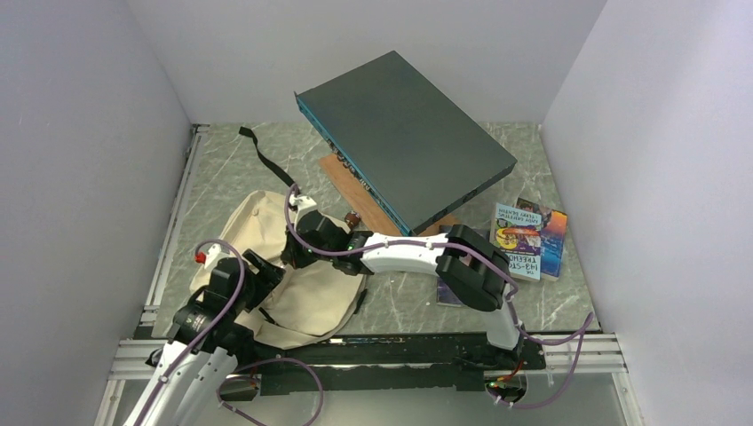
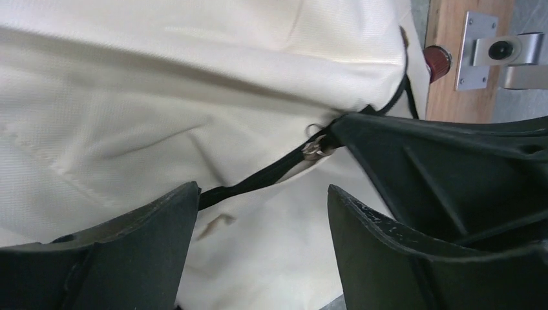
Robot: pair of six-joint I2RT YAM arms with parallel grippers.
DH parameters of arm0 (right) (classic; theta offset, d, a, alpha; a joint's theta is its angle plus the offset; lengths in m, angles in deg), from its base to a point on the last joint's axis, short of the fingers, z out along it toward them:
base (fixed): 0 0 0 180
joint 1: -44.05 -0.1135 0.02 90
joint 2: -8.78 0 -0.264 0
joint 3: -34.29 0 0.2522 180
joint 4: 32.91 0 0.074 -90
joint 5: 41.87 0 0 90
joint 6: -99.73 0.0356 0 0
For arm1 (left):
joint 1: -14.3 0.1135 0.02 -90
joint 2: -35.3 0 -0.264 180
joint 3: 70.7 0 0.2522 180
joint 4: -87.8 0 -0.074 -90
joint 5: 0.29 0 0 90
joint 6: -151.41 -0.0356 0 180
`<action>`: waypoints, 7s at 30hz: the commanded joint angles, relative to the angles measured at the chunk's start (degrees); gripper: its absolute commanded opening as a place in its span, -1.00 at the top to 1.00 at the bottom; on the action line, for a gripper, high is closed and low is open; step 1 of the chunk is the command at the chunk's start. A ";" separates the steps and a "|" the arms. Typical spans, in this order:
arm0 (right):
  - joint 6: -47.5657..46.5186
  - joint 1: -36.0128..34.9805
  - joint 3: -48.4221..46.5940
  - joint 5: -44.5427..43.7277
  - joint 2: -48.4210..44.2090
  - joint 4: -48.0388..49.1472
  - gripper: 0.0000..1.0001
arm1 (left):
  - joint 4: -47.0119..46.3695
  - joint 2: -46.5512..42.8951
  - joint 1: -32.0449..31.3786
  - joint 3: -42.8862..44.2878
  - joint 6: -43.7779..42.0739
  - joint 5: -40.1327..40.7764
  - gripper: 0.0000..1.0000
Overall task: Pack the student bag
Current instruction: Zip the student bag at the center of the board, then unzip the student bag at the center of the board.
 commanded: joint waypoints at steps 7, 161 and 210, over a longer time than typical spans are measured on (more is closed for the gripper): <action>-1.74 1.77 -1.34 -0.24 -4.19 7.43 1.00 | 3.54 1.09 -0.10 0.24 0.94 -0.14 -0.49; -9.94 -16.94 37.29 -8.88 -43.12 1.54 -0.56 | 1.36 23.71 -5.99 27.13 -37.52 -2.33 -0.51; -24.44 -23.05 -2.71 -25.43 6.21 2.09 0.38 | 2.69 4.34 -5.94 20.29 -30.61 16.11 -0.95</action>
